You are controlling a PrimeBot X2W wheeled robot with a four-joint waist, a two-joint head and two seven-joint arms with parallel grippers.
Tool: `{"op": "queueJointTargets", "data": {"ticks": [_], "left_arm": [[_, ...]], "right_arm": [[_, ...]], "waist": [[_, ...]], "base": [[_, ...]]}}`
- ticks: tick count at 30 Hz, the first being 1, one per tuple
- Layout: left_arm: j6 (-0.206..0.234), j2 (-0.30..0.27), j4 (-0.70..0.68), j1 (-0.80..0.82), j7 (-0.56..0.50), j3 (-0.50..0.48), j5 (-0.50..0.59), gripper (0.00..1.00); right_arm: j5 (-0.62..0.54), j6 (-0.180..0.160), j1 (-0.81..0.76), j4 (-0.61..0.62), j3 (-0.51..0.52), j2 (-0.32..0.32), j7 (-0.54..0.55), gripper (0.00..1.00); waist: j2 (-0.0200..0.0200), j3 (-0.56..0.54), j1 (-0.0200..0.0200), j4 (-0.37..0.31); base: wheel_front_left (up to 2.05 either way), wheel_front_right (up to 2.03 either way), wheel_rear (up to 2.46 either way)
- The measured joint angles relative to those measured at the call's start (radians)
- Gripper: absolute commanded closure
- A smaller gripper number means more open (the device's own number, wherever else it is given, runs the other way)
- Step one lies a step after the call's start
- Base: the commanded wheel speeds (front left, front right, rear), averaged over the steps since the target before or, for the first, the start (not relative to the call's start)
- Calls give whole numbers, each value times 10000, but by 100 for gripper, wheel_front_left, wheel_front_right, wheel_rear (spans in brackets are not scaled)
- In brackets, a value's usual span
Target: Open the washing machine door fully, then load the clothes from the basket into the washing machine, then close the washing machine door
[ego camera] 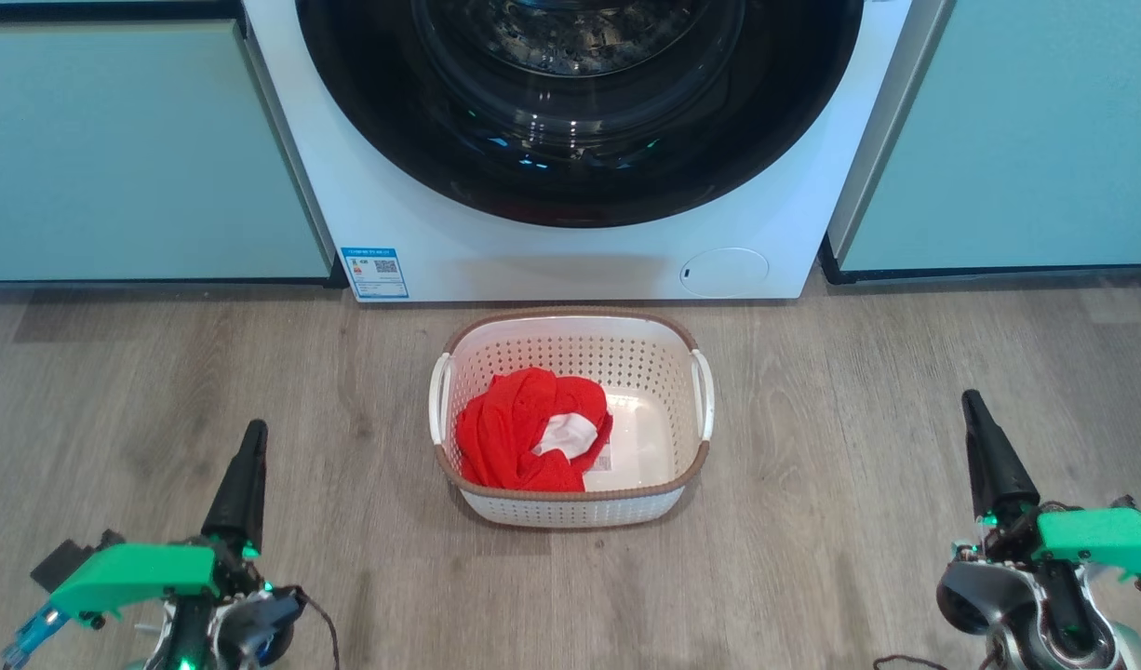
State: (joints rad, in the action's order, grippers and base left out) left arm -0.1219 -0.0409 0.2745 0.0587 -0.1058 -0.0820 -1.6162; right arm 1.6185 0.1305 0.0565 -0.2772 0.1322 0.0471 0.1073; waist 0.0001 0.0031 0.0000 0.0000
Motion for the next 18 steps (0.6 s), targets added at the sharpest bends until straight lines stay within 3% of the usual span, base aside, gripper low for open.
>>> {"op": "queueJointTargets", "data": {"ticks": [18], "left_arm": [[0, 0, 0, 0, 0, 0, 0, 100]], "right_arm": [[0, 0, 0, 0, 0, 0, 0, 100]], "waist": [[0, 0, 0, 0]], "base": [[0, 0, 0]]}}
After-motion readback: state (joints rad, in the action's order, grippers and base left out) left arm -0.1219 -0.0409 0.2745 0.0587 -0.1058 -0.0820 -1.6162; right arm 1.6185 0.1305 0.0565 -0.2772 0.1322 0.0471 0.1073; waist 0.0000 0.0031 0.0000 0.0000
